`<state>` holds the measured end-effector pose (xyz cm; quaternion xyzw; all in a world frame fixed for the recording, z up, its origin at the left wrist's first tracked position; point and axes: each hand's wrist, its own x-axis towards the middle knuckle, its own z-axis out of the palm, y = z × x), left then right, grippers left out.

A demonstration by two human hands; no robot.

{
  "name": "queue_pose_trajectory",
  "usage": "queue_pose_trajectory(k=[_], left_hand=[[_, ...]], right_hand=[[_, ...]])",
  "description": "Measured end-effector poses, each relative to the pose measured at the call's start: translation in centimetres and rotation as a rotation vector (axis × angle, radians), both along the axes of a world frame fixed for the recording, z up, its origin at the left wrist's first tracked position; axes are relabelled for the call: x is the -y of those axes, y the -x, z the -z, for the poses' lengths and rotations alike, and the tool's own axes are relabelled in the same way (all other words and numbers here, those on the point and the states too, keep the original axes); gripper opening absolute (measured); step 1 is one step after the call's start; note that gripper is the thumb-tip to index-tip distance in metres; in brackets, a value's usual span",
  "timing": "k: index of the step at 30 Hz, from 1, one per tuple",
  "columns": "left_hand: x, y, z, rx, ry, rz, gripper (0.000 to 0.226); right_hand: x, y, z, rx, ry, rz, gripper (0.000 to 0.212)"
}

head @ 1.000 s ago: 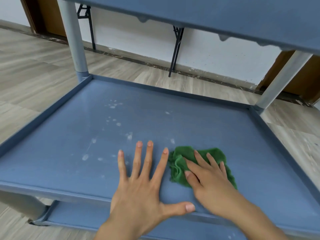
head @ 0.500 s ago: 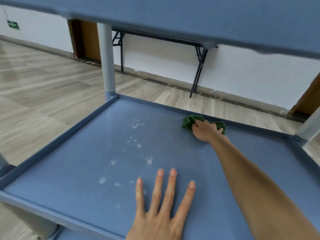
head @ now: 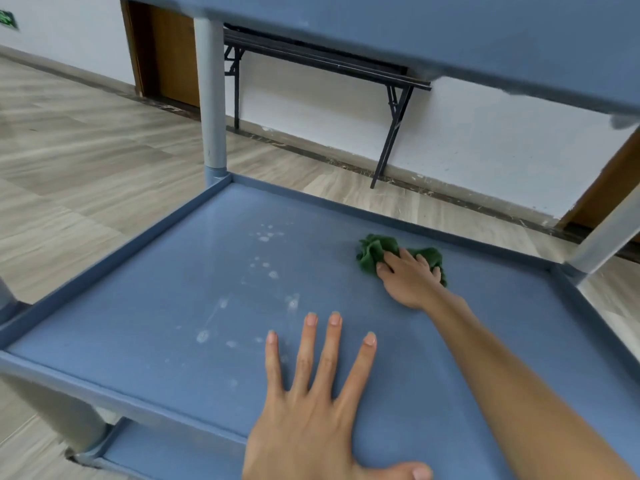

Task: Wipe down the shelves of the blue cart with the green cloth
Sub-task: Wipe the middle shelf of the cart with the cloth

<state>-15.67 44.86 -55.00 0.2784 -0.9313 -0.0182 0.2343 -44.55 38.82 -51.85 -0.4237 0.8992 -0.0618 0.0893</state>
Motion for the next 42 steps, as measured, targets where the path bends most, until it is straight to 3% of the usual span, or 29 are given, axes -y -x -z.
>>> queue_pose_trajectory(k=[2,9,14,22,26,30,33,36,38,42], left_hand=[[-0.4,-0.2,-0.5,0.003,-0.054,0.028,0.119],[-0.7,-1.0,-1.5,0.069,-0.140,0.065,0.119],[-0.7,-1.1,-1.3,0.066,-0.136,0.041,0.118],[-0.2,-3.1,-2.1,0.082,-0.068,-0.008,0.110],[4.4,-8.5,-2.9,0.167,-0.076,-0.214,0.107],[10.5,-14.8,-3.9,0.241,-0.140,-0.370,0.113],[12.8,-17.8,-4.1,0.330,-0.284,-0.324,0.119],[15.0,-19.3,-3.8,0.436,-0.272,-0.273,0.124],[16.2,-19.6,-3.5,0.443,-0.298,-0.251,0.124],[17.8,-19.6,-2.1,0.383,-0.234,-0.104,0.120]], right_hand=[[-3.8,-3.1,0.2,0.026,-0.013,-0.027,0.043],[-16.7,-14.8,0.0,-0.016,-0.023,-0.063,0.045],[-21.5,-19.2,-0.2,-0.021,-0.005,-0.087,0.050],[-22.4,-20.3,0.3,-0.106,0.057,-0.097,0.048],[-22.5,-20.4,0.1,-0.087,0.062,-0.106,0.059],[-22.1,-20.8,-0.9,-0.074,0.057,-0.081,0.052],[-21.8,-20.8,-0.9,-0.099,0.046,-0.071,0.053],[-21.8,-20.8,-0.3,-0.145,0.109,-0.043,0.066],[-21.7,-20.7,0.3,-0.196,0.128,-0.037,0.074],[-21.1,-21.2,0.5,-0.222,0.111,0.004,0.069]])
